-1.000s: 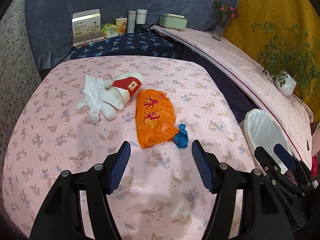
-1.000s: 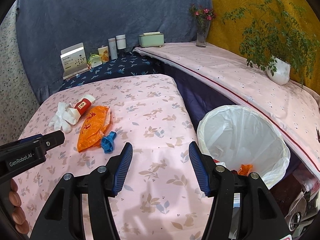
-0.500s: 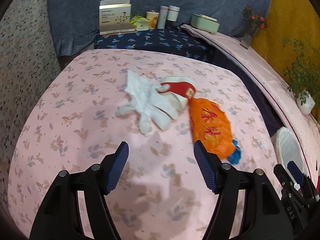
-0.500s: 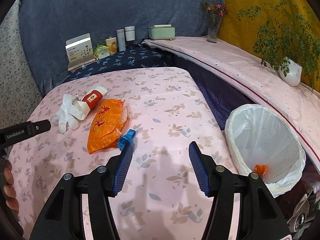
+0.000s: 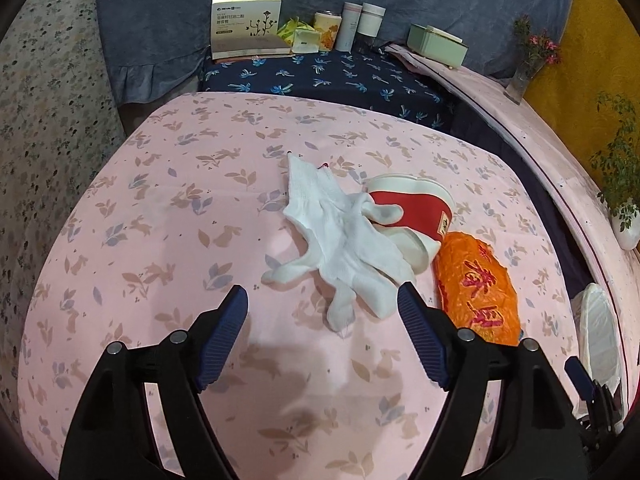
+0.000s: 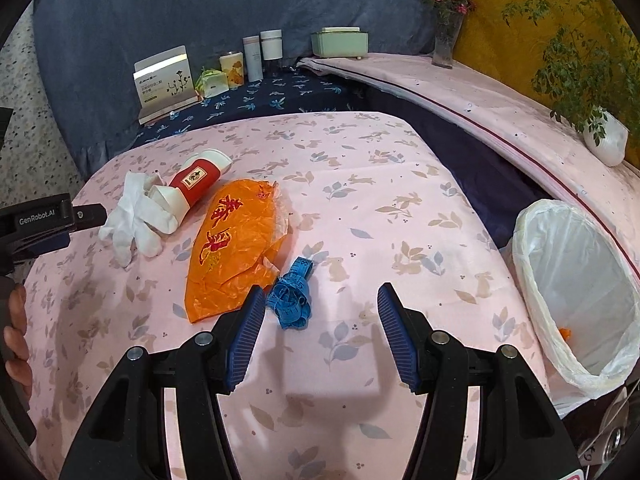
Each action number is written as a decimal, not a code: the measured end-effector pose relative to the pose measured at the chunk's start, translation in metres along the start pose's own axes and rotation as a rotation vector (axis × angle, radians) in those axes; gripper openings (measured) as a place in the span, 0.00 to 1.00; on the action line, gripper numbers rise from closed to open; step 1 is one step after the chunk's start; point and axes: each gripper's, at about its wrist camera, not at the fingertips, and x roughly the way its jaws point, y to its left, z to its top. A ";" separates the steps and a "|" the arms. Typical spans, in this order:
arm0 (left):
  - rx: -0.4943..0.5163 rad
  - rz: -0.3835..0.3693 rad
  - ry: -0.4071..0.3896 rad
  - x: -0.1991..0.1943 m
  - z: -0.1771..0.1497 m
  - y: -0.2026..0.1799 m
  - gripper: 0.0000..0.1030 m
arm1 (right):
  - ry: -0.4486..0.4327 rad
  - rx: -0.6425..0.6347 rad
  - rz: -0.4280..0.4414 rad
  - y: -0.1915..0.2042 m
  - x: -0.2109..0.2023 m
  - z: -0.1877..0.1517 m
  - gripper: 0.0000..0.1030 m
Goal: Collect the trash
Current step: 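Grasp the white glove with the left tool while the right tool grasps the blue cloth, then carry glove and blue cloth over the bin and open both tools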
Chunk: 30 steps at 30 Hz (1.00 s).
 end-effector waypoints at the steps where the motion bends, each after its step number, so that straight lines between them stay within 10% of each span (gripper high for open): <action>1: 0.000 -0.002 0.003 0.004 0.002 0.000 0.76 | 0.004 0.002 0.001 0.000 0.003 0.000 0.55; 15: 0.001 -0.022 0.051 0.054 0.011 -0.002 0.76 | 0.052 0.014 0.020 0.007 0.036 0.002 0.50; 25: 0.023 -0.063 0.061 0.061 0.003 -0.002 0.18 | 0.077 0.030 0.051 0.010 0.049 0.000 0.25; 30: 0.017 -0.070 0.050 0.053 -0.001 -0.001 0.14 | 0.073 0.040 0.050 0.005 0.044 -0.002 0.21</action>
